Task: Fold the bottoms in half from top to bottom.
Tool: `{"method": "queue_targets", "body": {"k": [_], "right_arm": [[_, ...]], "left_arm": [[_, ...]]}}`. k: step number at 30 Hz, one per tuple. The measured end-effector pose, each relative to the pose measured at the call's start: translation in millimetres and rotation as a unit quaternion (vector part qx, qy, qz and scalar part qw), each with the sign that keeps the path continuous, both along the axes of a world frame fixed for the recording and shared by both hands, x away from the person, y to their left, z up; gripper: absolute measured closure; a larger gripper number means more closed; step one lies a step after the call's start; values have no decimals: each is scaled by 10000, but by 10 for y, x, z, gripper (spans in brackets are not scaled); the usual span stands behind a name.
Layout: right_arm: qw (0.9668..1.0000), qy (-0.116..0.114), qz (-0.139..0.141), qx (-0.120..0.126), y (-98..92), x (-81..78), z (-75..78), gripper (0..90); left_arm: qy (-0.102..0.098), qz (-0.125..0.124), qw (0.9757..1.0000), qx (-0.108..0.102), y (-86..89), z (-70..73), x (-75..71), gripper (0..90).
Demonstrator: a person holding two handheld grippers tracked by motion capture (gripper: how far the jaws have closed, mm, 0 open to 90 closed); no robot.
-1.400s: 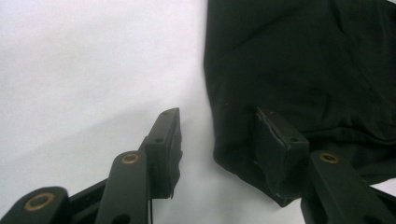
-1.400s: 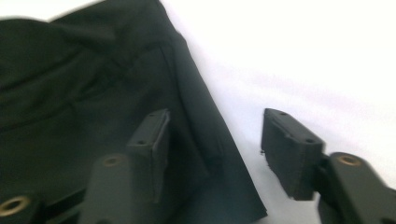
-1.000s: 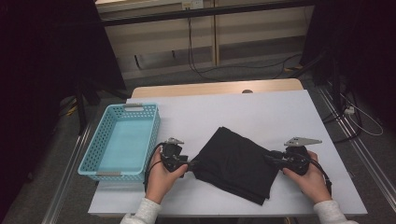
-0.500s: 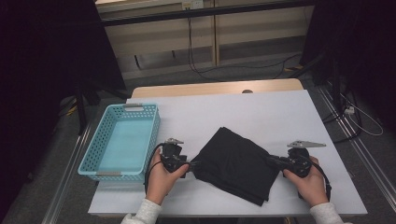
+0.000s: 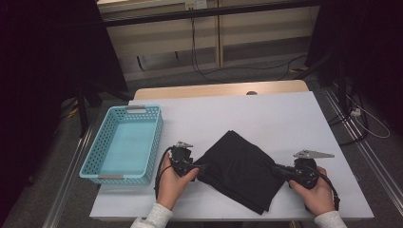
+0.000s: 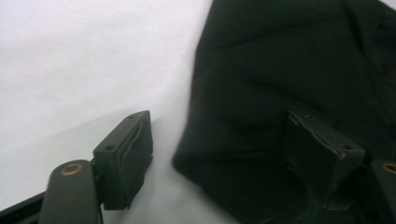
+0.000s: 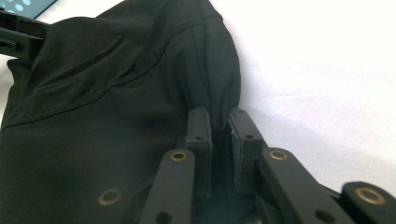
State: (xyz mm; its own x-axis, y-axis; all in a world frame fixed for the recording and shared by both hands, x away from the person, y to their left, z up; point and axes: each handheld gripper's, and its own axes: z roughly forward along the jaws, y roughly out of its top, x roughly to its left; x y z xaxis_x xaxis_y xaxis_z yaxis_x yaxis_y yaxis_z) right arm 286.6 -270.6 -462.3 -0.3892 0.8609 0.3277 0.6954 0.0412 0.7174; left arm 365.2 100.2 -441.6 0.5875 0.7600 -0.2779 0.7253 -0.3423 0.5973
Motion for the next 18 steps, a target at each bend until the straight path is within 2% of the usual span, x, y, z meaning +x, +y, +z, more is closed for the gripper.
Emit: {"method": "queue_targets", "body": {"k": [1, 2, 4, 7, 8, 9, 10, 14, 16, 18], "right_arm": [[10000, 3, -2, 8, -1, 1, -1, 810], [10000, -17, -7, -7, 3, 2, -3, 810], [10000, -24, 0, -26, 5, 1, -1, 810], [10000, -32, -13, -39, 11, -3, 0, 811], [10000, -38, -15, -47, 13, -4, 0, 811], [10000, -43, -17, -54, 16, -4, 1, 811], [10000, -59, -16, -61, 17, -4, 0, 811], [9999, -78, -19, -84, 21, -8, 2, 811], [9998, -133, -5, -150, 31, -11, 5, 812], [9997, -146, 5, -174, 35, -11, 8, 812]], "left_arm": [[72, -26, 9999, -95, -15, 3, -5, 342], [190, -62, 9996, -191, -20, 4, -5, 470], [170, -14, 9998, -141, -39, 1, -8, 500], [362, 25, 9992, -144, -32, 7, 0, 647], [366, 21, 9993, -75, -40, 11, -1, 676], [472, 1, 9989, -35, -47, 25, 4, 715], [633, -6, 9980, -14, -52, 39, 11, 744], [994, -59, 9949, 151, -69, 86, 71, 797], [1165, -95, 9928, 260, -74, 119, 110, 813], [1330, -198, 9899, 455, -86, 166, 150, 816]]}}
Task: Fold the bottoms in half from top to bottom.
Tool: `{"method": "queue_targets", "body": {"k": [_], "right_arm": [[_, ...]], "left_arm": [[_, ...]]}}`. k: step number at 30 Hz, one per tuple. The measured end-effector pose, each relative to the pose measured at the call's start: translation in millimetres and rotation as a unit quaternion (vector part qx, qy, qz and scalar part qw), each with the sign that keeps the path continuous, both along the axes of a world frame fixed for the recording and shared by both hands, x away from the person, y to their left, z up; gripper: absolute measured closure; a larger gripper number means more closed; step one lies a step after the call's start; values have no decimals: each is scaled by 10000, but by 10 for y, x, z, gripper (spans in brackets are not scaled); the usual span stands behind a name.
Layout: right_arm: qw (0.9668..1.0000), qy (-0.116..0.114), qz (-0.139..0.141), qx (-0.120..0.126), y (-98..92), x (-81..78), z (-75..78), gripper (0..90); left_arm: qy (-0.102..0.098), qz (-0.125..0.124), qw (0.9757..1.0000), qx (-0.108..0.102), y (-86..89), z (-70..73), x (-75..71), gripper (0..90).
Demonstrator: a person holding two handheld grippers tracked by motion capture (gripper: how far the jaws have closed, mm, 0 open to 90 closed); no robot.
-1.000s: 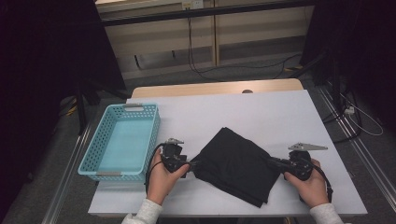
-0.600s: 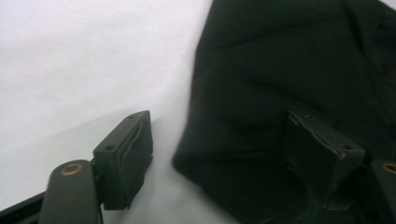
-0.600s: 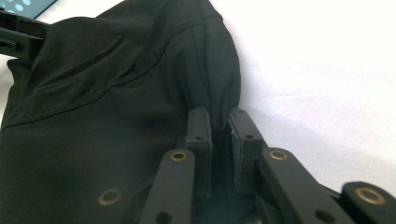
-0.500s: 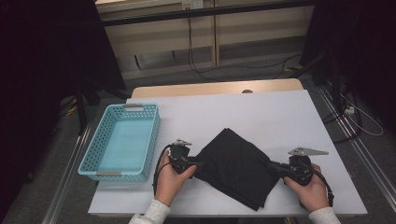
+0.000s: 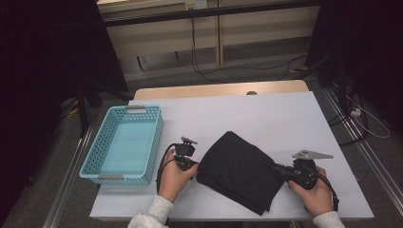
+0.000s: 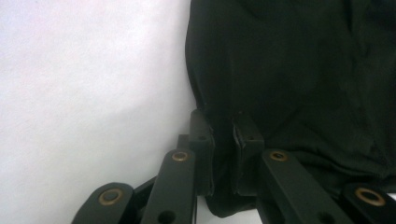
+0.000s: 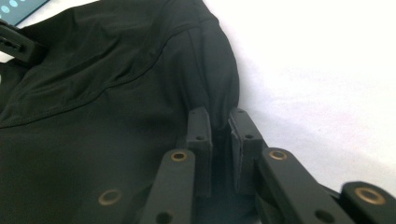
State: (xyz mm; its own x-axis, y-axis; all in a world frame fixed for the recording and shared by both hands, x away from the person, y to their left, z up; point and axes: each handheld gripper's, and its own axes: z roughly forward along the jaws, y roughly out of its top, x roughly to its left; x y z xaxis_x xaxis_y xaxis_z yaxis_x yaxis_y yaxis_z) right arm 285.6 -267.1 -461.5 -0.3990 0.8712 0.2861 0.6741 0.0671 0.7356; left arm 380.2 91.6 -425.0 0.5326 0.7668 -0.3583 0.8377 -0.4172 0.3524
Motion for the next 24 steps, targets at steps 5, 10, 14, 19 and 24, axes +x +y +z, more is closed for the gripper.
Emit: {"method": "queue_targets", "body": {"k": [5, 10, 14, 19, 24], "right_arm": [[9999, -51, 93, -118, 28, 0, 28, 818], [9996, -155, 173, -185, 55, -11, 60, 820], [9993, -212, 254, -187, 100, -14, 73, 820], [9989, -309, 279, -233, 163, -23, 80, 820], [9984, -374, 367, -223, 203, -24, 85, 820]], "left_arm": [[392, -194, 9985, 314, -39, 137, 97, 823], [613, -290, 9963, 537, -38, 237, 176, 828], [611, -452, 9935, 849, -63, 351, 186, 830], [709, -570, 9903, 1048, -63, 469, 215, 831], [798, -633, 9881, 1154, -25, 517, 257, 831]]}}
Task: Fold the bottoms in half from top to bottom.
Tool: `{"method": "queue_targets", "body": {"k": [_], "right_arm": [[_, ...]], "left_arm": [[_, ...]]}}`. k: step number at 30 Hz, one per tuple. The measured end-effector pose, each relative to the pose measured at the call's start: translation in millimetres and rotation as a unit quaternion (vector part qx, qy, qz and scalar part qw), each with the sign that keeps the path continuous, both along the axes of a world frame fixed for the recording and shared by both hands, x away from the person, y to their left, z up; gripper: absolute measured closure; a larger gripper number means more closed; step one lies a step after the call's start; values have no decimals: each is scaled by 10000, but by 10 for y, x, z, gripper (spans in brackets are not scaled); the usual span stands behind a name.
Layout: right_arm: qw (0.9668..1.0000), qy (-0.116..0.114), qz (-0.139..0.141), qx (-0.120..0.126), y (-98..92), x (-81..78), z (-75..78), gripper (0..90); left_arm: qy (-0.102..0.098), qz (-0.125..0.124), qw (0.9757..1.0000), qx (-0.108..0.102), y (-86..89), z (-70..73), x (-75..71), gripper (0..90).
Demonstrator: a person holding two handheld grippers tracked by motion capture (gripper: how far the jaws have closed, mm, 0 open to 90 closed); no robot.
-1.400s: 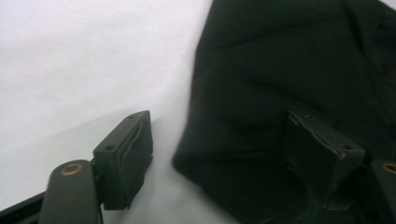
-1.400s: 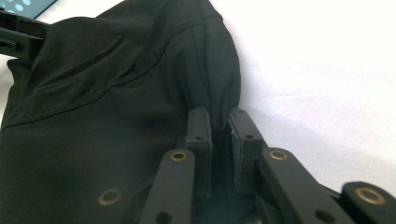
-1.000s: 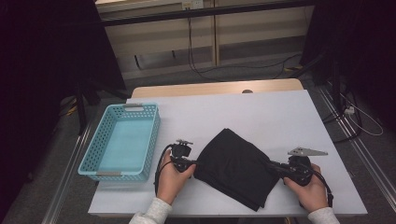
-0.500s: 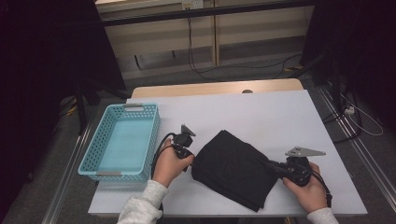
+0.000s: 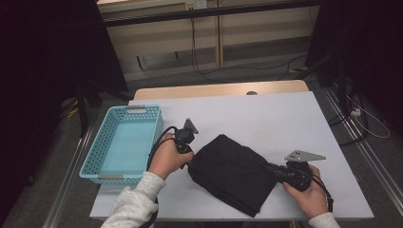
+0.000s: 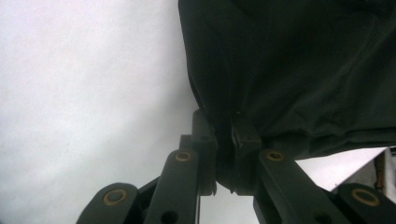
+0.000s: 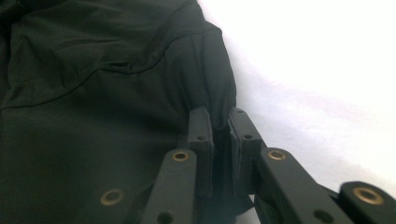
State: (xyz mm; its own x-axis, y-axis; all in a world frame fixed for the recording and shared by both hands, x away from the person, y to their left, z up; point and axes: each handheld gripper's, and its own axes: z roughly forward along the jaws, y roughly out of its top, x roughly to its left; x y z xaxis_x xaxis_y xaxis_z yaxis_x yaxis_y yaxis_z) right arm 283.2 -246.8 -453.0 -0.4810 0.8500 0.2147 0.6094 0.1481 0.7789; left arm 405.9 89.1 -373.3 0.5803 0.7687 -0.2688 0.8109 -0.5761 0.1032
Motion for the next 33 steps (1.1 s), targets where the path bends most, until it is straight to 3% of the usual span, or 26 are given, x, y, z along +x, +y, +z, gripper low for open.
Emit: {"method": "queue_targets", "body": {"k": [6, 14, 25, 33], "right_arm": [[10000, -52, 72, 11, 51, 2, 13, 820], [9998, -112, 144, 24, 130, 1, 16, 820], [9993, -287, 210, 118, 189, -4, 58, 820], [9981, -526, 253, 185, 259, -7, 96, 820]], "left_arm": [[64, -52, 9999, 108, 26, 75, 40, 831], [106, -252, 9981, 559, -36, 247, 59, 832], [248, -401, 9963, 722, -24, 478, 94, 832], [195, -460, 9943, 939, -24, 680, 94, 832]]}}
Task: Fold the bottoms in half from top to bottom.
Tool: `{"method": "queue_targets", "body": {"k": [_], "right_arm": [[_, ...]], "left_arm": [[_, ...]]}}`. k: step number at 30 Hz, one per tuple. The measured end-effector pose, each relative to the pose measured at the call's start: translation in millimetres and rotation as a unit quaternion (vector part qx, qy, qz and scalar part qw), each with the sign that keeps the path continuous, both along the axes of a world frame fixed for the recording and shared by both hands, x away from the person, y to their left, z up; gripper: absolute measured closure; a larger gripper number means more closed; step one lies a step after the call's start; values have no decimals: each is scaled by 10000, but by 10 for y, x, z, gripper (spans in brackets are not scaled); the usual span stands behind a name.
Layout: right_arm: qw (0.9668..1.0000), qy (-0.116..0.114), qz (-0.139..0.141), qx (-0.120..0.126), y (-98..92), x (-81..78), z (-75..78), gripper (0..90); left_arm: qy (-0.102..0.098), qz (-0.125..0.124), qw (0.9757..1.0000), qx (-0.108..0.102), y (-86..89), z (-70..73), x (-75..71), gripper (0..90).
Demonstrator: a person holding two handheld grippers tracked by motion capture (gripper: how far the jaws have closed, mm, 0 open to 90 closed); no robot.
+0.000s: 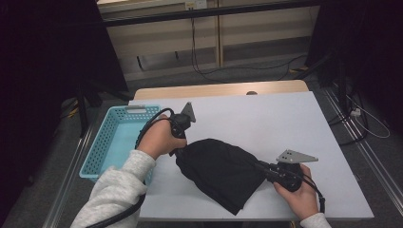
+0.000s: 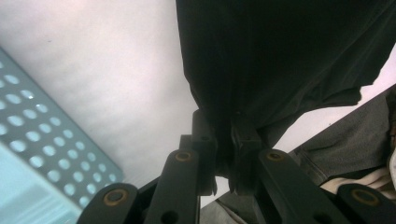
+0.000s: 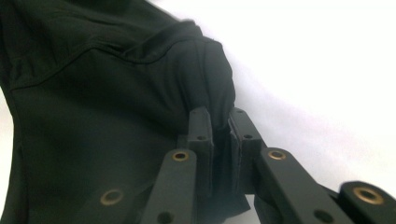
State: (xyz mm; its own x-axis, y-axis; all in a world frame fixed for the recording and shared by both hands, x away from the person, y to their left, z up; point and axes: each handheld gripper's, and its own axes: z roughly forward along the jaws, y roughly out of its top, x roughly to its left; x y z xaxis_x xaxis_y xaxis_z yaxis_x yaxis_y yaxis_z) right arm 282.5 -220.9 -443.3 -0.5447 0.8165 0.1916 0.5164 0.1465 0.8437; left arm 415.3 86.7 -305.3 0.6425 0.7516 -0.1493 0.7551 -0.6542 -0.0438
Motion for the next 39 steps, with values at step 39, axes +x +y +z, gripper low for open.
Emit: {"method": "queue_targets", "body": {"k": [39], "right_arm": [[9970, -568, 72, 512, 383, 49, 235, 819]], "left_arm": [[-335, 61, 9988, 350, 195, 805, 162, 832]]}}
